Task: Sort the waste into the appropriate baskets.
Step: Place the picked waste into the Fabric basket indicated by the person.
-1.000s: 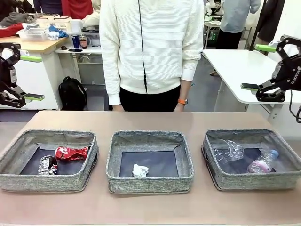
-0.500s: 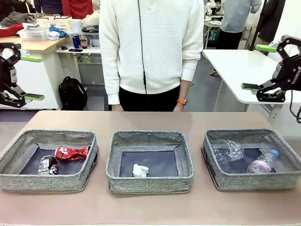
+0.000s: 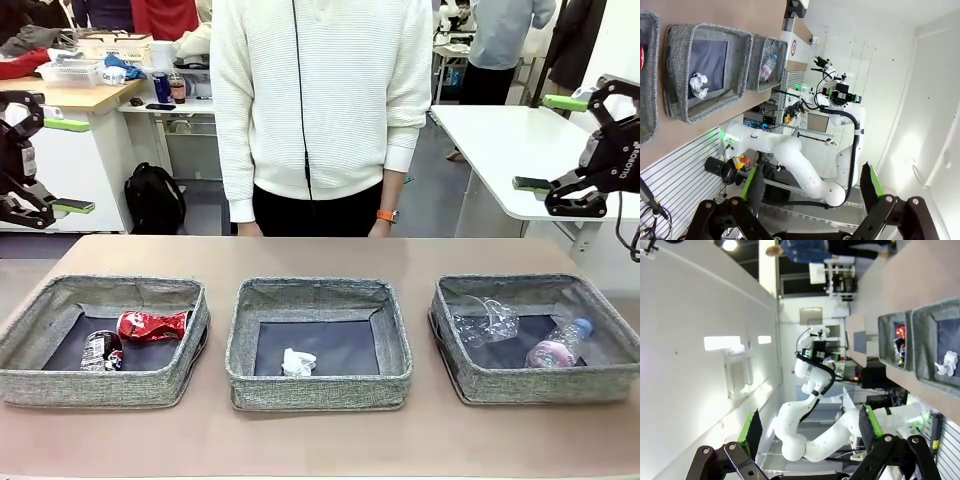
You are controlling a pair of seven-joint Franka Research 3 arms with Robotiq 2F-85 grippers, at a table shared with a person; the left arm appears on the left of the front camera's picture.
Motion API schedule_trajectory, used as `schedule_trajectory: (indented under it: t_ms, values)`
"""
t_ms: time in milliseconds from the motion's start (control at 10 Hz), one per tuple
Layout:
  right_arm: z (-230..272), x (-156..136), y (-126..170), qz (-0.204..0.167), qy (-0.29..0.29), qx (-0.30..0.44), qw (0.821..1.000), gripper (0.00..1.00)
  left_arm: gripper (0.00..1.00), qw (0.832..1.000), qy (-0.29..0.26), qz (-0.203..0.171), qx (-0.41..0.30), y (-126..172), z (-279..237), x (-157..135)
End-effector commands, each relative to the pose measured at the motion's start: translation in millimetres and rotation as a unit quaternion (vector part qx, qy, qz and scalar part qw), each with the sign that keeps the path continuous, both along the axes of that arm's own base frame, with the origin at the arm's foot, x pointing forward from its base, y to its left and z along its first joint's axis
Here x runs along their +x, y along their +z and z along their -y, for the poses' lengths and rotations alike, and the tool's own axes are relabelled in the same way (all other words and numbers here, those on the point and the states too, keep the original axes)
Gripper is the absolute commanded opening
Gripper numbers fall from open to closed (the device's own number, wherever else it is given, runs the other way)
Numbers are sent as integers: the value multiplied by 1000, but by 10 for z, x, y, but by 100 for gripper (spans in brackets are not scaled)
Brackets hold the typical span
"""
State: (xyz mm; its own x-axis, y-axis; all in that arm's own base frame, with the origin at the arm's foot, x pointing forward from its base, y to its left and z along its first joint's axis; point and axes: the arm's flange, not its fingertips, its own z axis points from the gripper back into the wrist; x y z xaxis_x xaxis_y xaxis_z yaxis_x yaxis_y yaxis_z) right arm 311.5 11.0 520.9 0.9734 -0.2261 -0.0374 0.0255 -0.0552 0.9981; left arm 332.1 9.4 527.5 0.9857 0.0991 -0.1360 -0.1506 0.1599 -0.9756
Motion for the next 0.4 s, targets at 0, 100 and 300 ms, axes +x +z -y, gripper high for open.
schedule_trajectory:
  t_ms: [0, 100, 300]
  values:
    - [-26, -4, 60, -10, -2, 13, 1000, 100, 100, 1000, -3, 6, -12, 21, -6, -5]
    - [-26, -4, 60, -10, -2, 13, 1000, 100, 100, 1000, -3, 6, -12, 21, -6, -5]
    - [-26, -4, 60, -10, -2, 13, 1000, 100, 100, 1000, -3, 6, -12, 21, -6, -5]
